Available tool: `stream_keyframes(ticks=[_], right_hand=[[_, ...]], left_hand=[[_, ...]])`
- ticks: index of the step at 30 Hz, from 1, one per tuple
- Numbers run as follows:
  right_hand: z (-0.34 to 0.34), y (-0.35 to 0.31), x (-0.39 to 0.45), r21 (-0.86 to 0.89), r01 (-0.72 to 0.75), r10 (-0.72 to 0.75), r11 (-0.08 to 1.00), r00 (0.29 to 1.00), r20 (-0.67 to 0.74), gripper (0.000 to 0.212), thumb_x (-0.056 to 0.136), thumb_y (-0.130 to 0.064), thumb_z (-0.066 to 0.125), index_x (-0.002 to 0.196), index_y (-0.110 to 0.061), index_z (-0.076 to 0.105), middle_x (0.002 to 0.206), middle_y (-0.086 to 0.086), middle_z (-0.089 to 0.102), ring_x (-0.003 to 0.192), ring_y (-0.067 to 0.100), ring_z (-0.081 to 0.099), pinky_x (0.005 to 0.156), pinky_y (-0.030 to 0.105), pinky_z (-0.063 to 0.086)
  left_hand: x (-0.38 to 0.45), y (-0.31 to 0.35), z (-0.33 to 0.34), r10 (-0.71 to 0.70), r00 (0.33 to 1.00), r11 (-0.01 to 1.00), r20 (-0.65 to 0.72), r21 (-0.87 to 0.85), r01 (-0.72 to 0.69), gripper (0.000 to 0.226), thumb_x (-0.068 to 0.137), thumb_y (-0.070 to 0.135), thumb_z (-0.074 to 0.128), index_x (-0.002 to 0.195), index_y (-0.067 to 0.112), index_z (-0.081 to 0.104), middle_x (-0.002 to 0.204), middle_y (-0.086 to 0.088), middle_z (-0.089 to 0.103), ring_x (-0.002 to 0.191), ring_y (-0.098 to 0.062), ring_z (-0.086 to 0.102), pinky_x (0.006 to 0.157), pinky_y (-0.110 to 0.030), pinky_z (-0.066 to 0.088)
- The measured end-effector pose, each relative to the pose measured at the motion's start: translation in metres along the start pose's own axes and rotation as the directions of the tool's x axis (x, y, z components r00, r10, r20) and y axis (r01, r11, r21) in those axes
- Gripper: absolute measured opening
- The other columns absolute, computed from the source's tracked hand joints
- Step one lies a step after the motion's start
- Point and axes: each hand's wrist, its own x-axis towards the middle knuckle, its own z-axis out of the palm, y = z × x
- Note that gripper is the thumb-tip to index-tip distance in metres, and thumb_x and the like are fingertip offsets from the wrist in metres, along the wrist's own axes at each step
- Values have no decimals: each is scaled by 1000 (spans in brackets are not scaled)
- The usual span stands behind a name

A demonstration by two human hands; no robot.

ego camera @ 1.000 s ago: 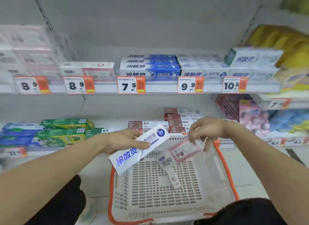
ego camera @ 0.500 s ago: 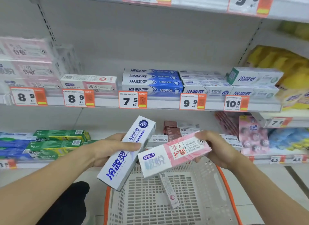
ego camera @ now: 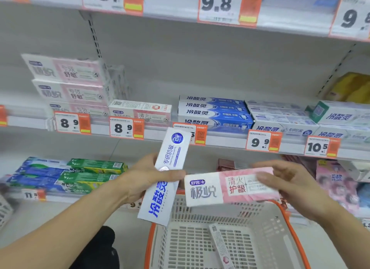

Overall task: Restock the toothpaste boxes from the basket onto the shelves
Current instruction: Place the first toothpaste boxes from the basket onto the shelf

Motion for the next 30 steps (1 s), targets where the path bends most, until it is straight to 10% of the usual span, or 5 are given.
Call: stream_keyframes(ticks=[8,16,28,30], right_hand=[[36,-58,62,-3,244,-236,970,934,-267,40,74,-35,85,108,-16,72,109,14,74,103,47,67,91,68,50],[112,-94,161,-130,362,-382,923,900,-208,21,86,-21,77,104,-24,67,117,-2,70,103,9,70,77,21,58],[154,-105,255,-443,291,-263,848,957,125,30,82,-15,81,104,-30,67,113,14,71,103,32,68,92,44,57],[156,-107,259,-484,285,-246,827,959,144,30,81,-16,82,105,-26,68,112,11,72,96,23,69,81,30,59]], left_hand=[[-10,11,-57,63,984,990,-169,-115,-83,61,66,20,77,124,13,57,110,-13,74,99,-39,72,94,-56,54],[-19,11,-82,106,977,994,-185,53,-98,36,82,16,80,114,27,66,99,3,78,85,-21,76,73,-35,60],[-10,8,-94,136,959,973,-249,218,-81,38,77,27,86,108,26,66,93,10,77,81,-13,75,84,-44,60],[-7,8,-92,137,959,971,-247,223,-81,38,77,29,86,109,26,66,94,9,77,81,-13,75,85,-45,60]])
